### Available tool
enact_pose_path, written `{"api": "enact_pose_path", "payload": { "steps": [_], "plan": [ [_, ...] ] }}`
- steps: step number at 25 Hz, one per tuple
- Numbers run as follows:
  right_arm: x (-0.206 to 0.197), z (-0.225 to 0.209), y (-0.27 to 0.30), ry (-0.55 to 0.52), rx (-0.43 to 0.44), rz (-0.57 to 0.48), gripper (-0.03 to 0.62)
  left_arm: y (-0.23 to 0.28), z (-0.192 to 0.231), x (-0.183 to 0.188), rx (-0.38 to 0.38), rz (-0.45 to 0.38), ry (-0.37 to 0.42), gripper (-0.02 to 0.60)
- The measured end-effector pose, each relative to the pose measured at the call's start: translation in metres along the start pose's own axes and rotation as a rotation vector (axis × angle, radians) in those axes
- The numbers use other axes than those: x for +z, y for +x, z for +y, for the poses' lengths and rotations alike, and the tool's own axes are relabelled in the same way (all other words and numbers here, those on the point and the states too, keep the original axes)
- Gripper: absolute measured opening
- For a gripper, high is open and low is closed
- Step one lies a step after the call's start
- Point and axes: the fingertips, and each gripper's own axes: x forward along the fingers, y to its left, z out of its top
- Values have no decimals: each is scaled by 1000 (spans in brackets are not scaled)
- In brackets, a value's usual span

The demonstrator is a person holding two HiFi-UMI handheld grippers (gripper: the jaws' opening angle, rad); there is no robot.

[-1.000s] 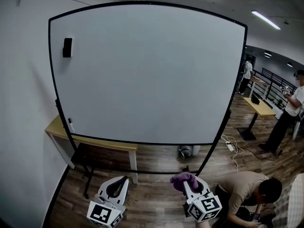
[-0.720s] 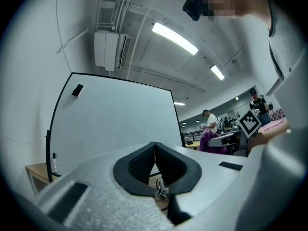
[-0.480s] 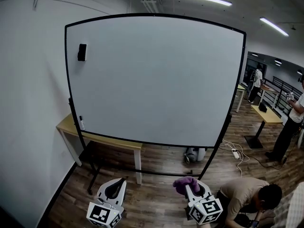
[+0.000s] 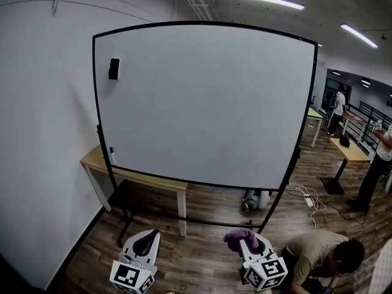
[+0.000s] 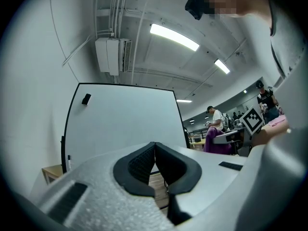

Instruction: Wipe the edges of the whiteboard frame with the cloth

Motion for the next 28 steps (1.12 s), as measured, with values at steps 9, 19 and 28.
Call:
{"api": "enact_pose_path", "payload": {
  "steps": [9, 19, 28],
  "plan": [
    [1, 1, -11, -10, 25, -2, 75, -5, -6, 2, 20, -22, 31, 17],
    [-3, 2, -12, -15, 32, 5, 75, -3, -11, 1, 14, -18, 36, 17],
    [-4, -1, -13, -11, 32, 4, 75, -3, -14, 0, 20, -15, 34, 17]
  ]
}}
